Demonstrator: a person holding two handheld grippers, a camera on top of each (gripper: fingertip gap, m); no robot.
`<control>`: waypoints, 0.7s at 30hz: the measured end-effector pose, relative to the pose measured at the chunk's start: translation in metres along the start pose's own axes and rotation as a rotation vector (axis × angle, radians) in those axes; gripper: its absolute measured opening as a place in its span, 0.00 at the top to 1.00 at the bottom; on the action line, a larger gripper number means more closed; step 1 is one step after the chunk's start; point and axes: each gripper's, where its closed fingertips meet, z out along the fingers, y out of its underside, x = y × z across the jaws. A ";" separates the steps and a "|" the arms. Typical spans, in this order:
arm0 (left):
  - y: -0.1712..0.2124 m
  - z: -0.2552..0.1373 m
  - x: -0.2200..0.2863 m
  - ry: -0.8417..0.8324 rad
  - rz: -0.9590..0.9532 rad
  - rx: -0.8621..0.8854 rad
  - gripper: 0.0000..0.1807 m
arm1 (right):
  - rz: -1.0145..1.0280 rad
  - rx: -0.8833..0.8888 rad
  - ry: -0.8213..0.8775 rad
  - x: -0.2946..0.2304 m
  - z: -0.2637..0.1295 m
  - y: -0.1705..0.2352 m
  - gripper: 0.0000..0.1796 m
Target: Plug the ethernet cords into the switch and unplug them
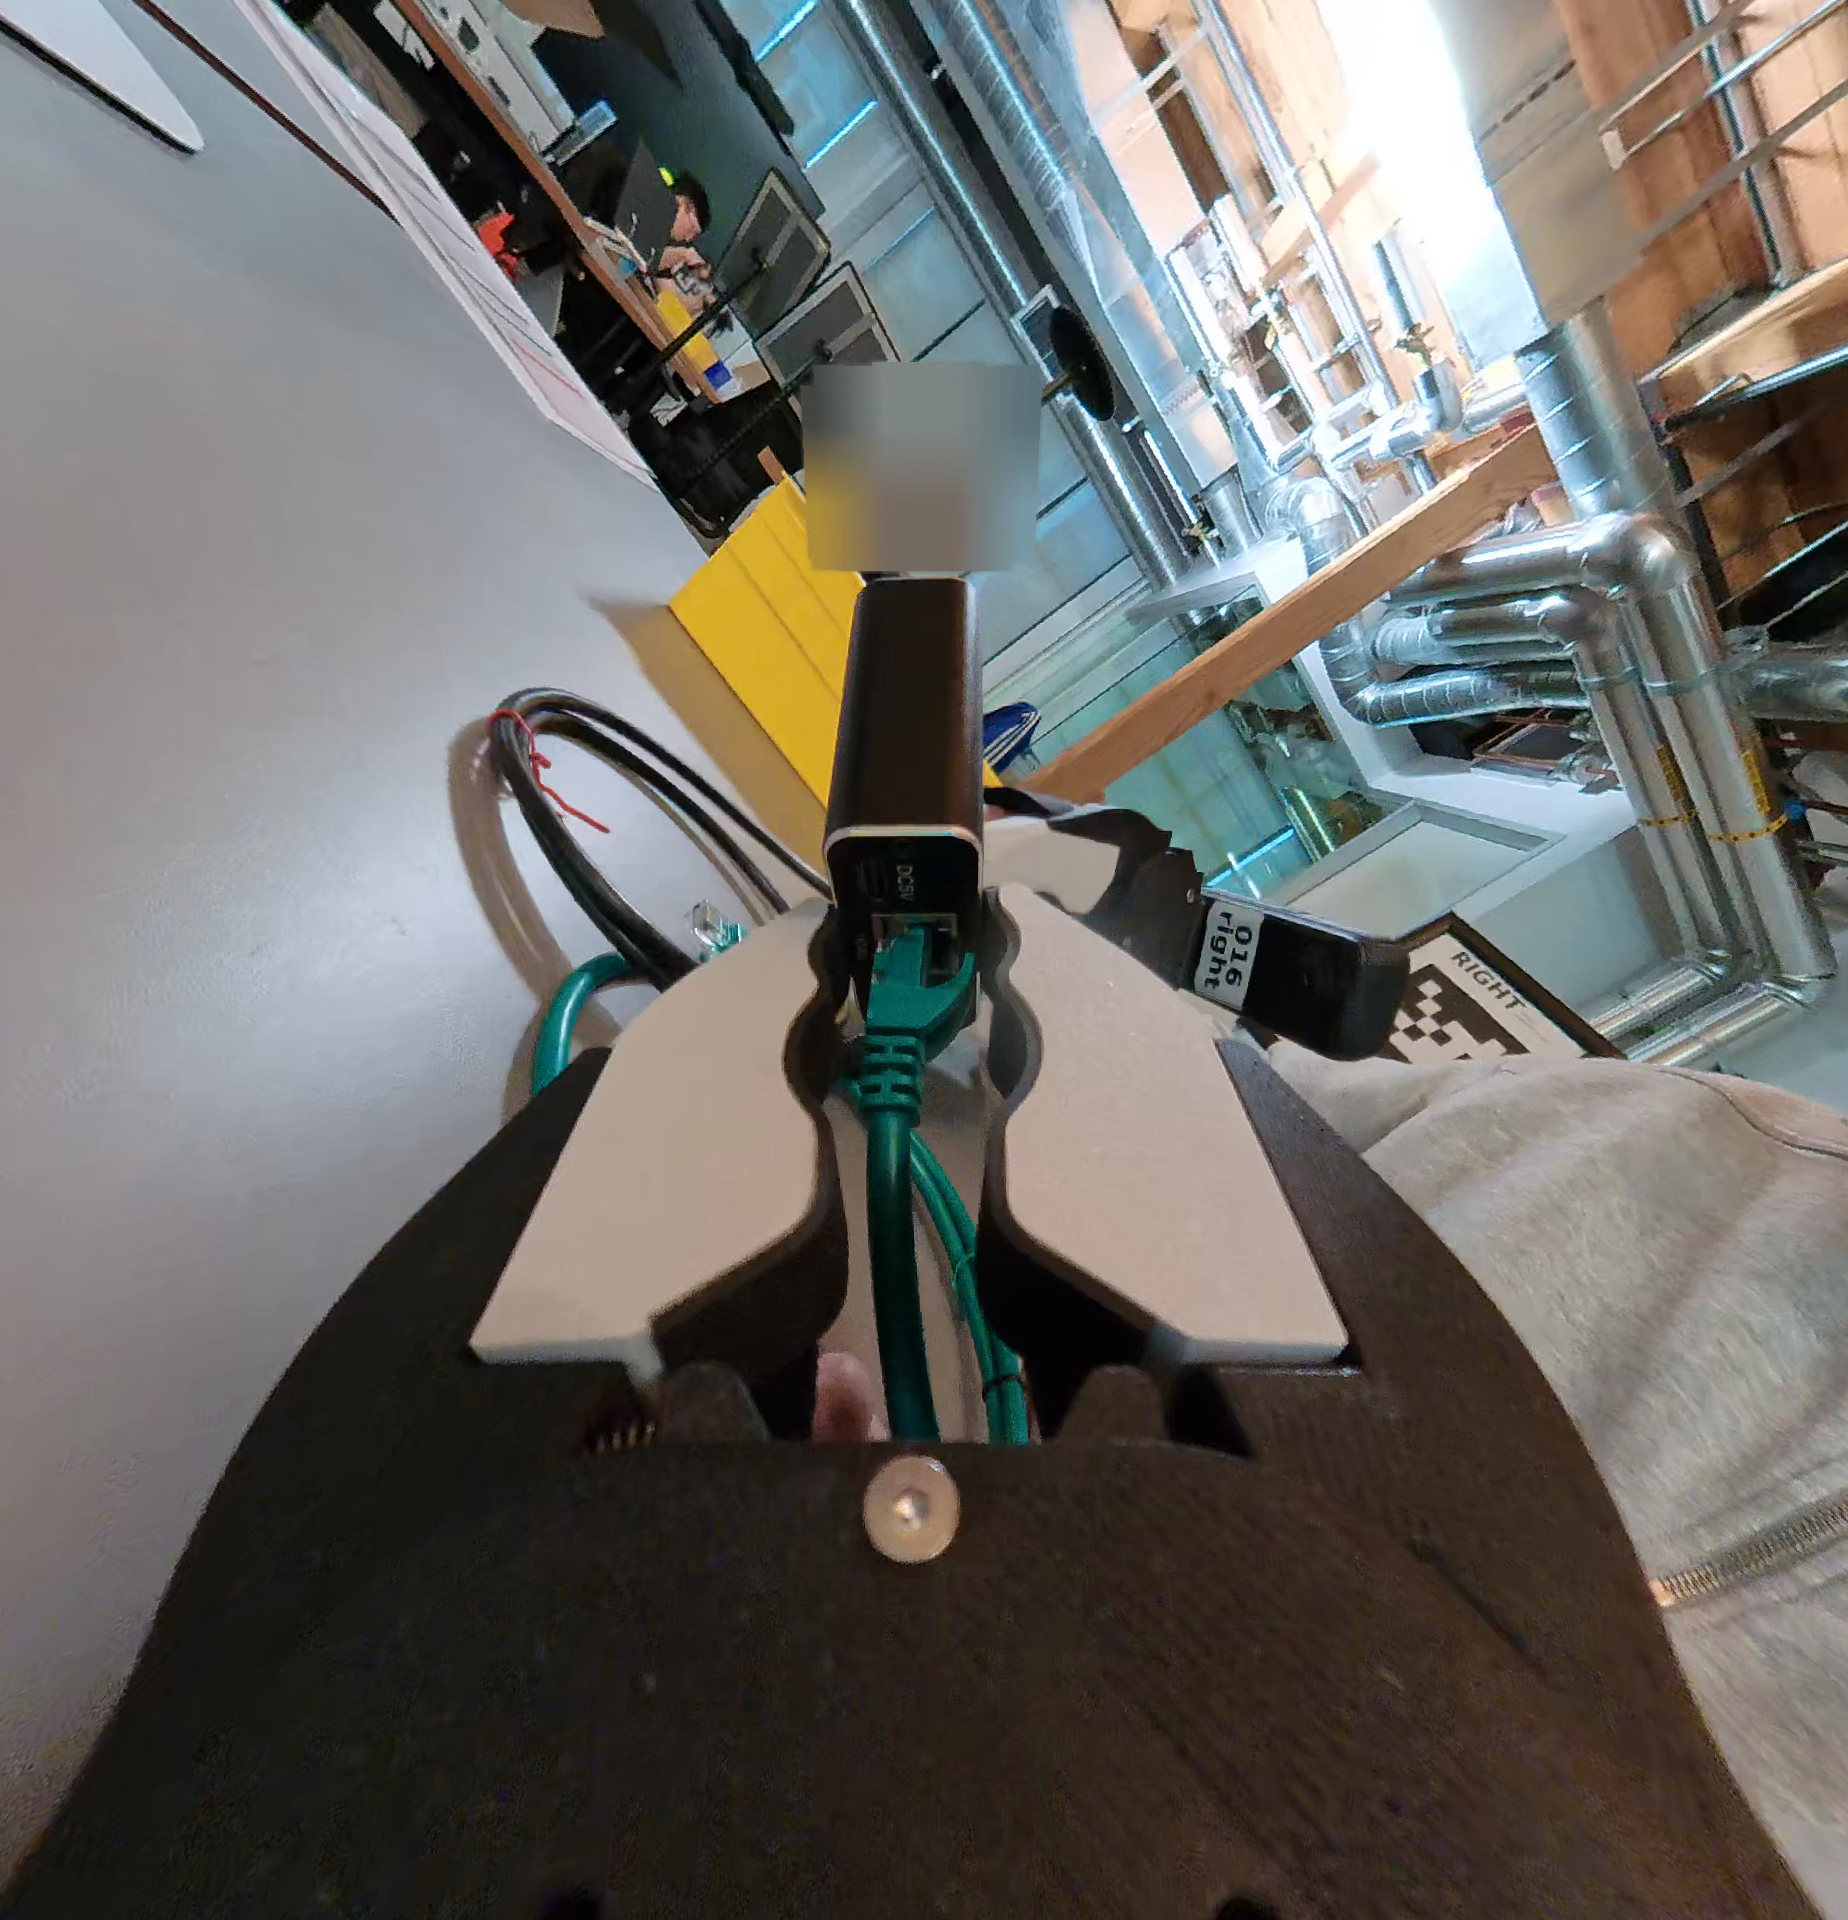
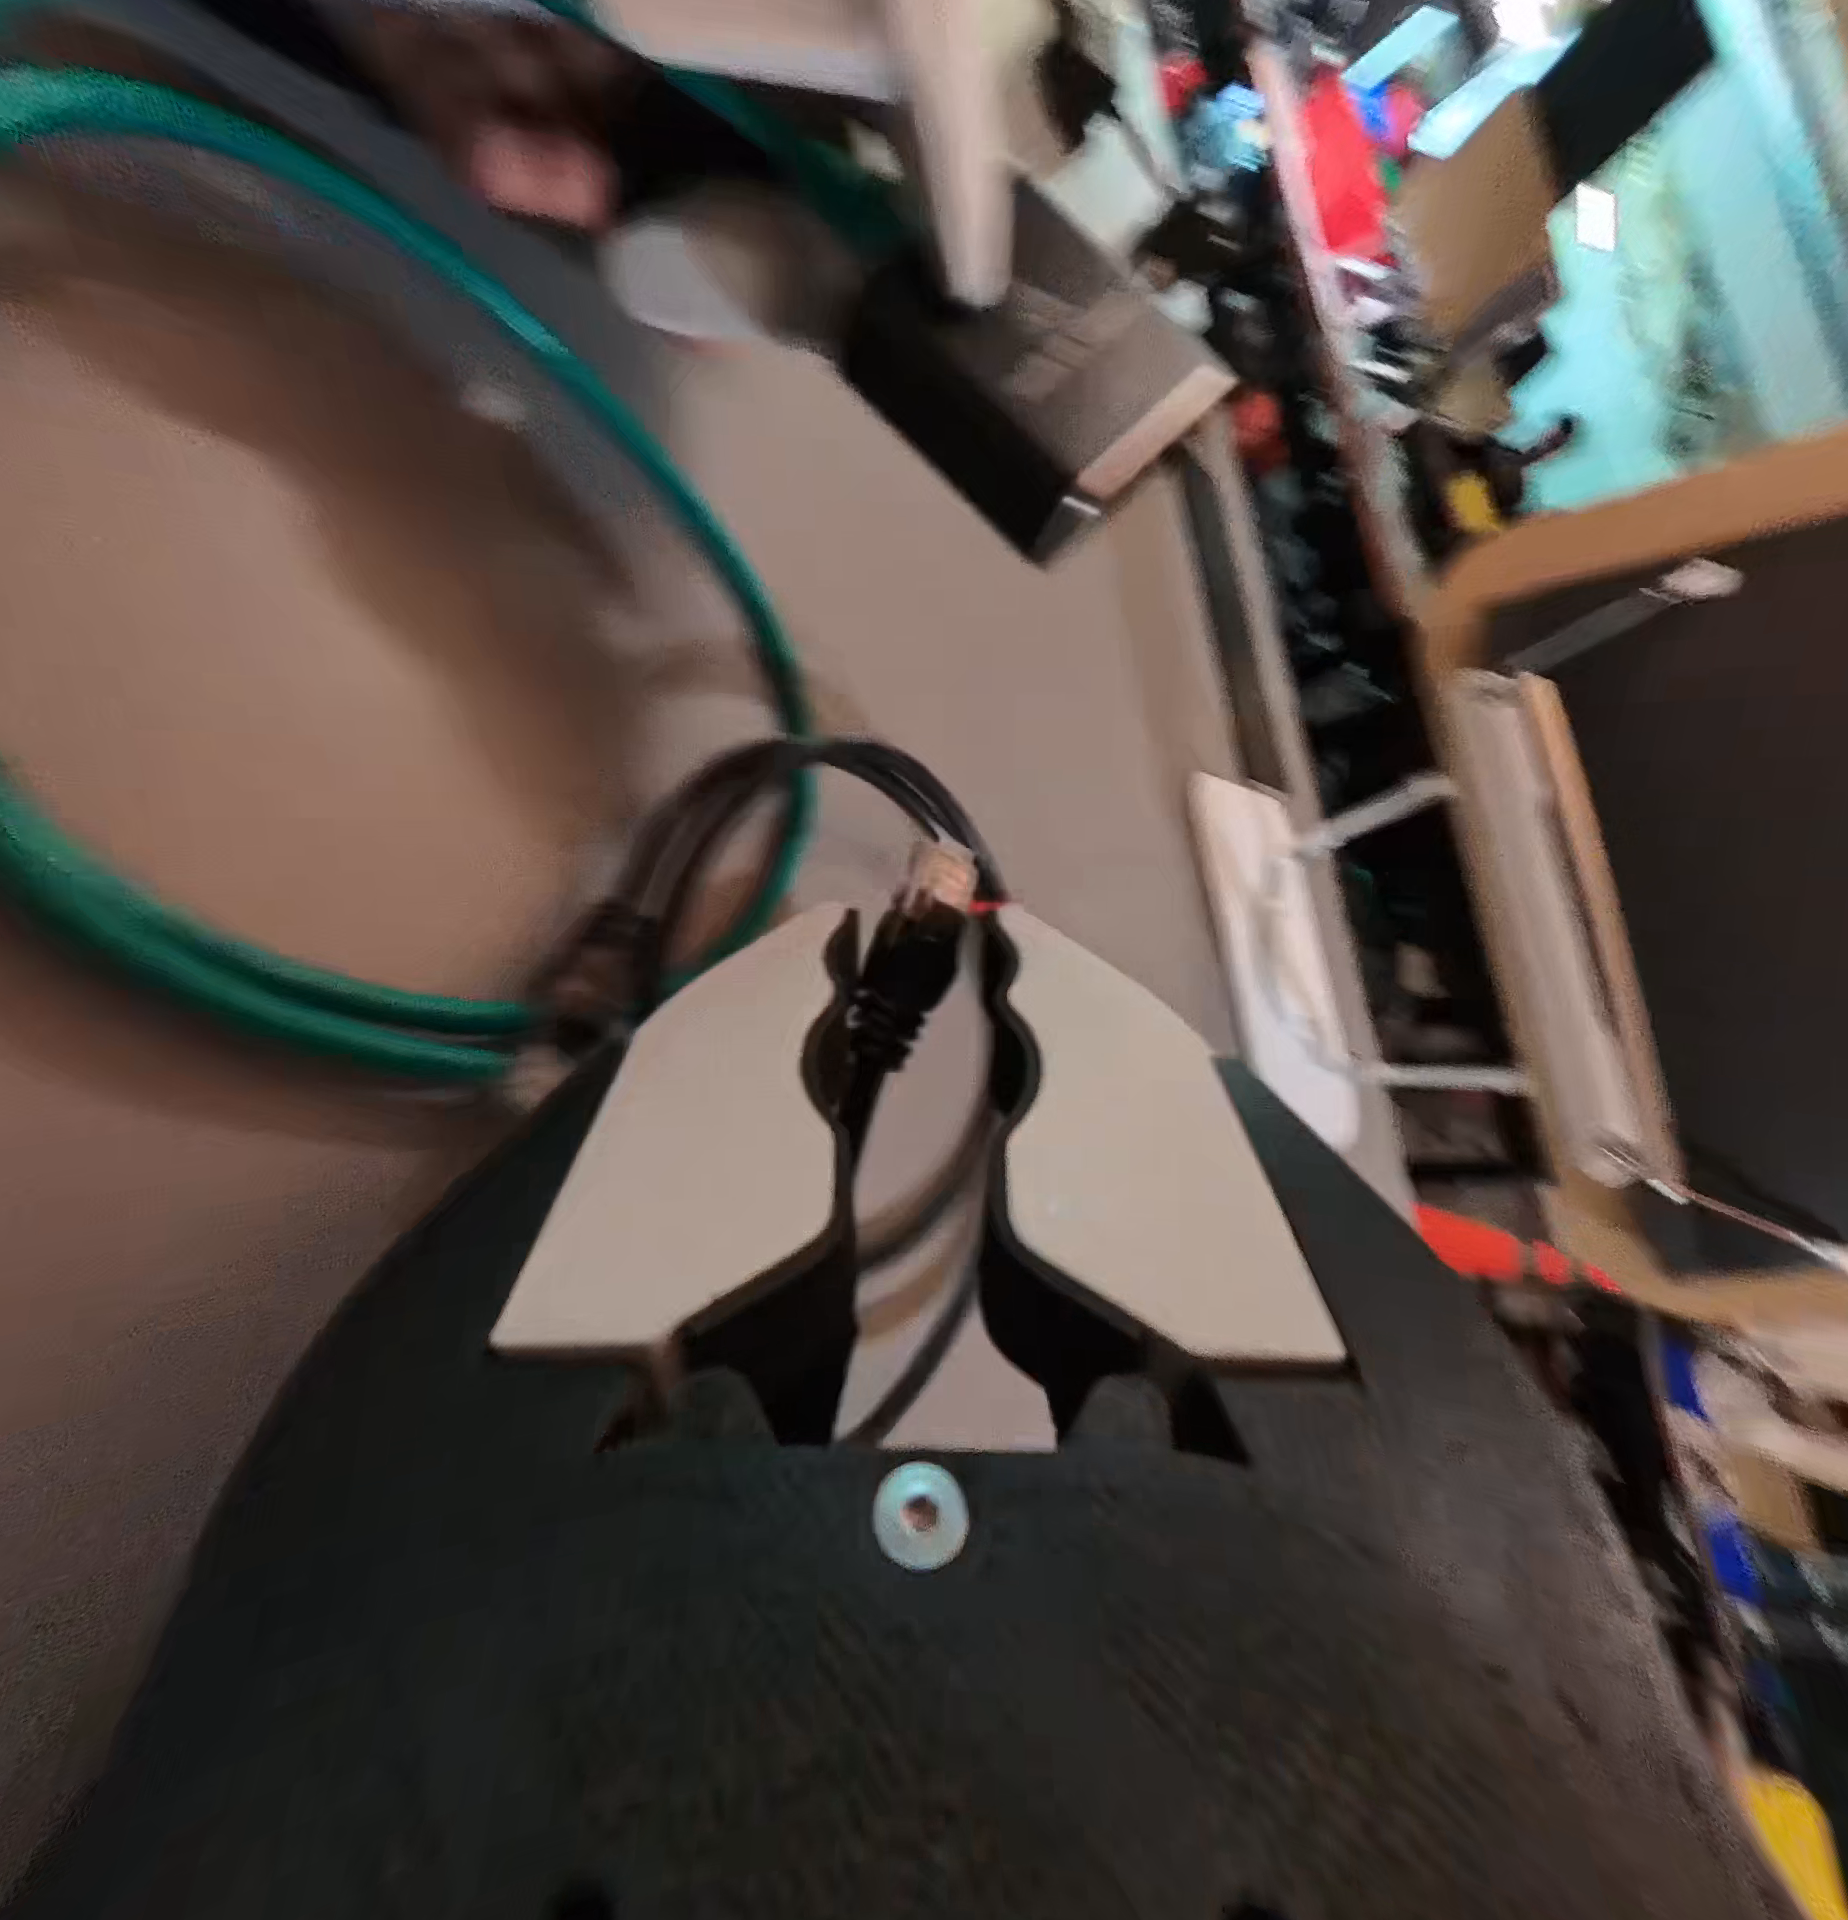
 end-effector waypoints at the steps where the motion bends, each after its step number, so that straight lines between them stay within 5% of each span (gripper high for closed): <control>1: 0.001 0.000 0.000 -0.002 0.001 -0.007 0.87 | 0.011 0.013 -0.060 -0.012 0.001 -0.003 0.80; 6: 0.001 0.000 0.000 0.002 -0.007 -0.003 0.87 | 0.289 0.117 -0.226 -0.013 -0.007 -0.008 0.59; 12: -0.001 -0.002 0.001 0.021 -0.019 0.011 0.87 | 0.665 0.148 -0.365 -0.001 -0.013 -0.004 0.84; 21: -0.001 -0.003 0.001 0.028 -0.027 0.007 0.87 | 0.784 -0.041 -0.453 -0.035 0.018 -0.010 0.85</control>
